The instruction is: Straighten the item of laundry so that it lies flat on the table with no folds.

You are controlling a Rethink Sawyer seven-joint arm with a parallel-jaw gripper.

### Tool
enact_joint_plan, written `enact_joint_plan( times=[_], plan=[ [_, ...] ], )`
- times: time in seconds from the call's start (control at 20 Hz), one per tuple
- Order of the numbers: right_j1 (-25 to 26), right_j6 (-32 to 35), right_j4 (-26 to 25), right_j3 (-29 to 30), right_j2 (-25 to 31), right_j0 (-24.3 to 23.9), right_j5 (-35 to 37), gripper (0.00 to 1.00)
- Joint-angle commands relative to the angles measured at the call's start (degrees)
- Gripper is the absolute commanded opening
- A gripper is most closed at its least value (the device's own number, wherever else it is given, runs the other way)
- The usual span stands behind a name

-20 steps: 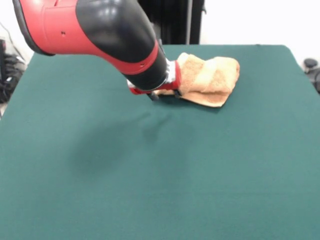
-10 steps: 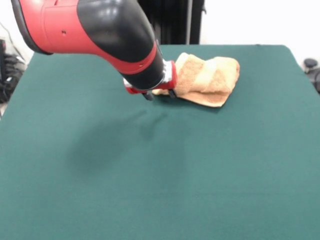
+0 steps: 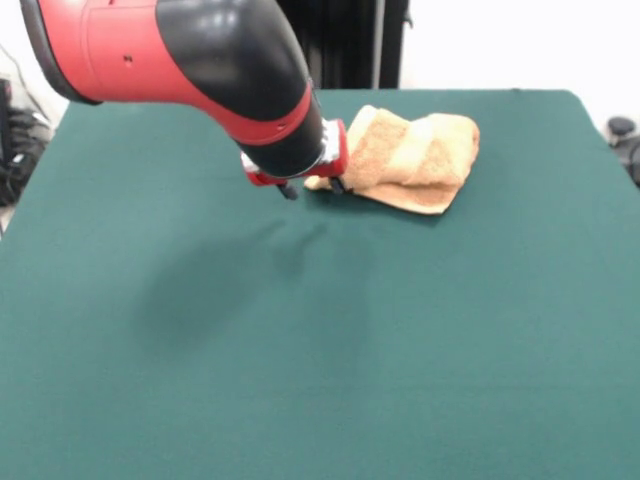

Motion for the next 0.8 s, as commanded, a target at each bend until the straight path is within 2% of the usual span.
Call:
enact_joint_plan(
  times=[0.05,0.35,0.65,0.8],
  plan=[
    [-1.7,1.2,-0.9,1.0,1.6,1.8,1.8,1.00],
    [-2.3,2.8,-0.5,1.8,0.7,2.0,3.5,1.00],
    [-3.5,1.6,-0.5,2.9,0.6,1.1,5.4,1.00],
    [-2.2,1.7,-0.5,1.8,0.7,1.2,6.3,1.00]
  ],
)
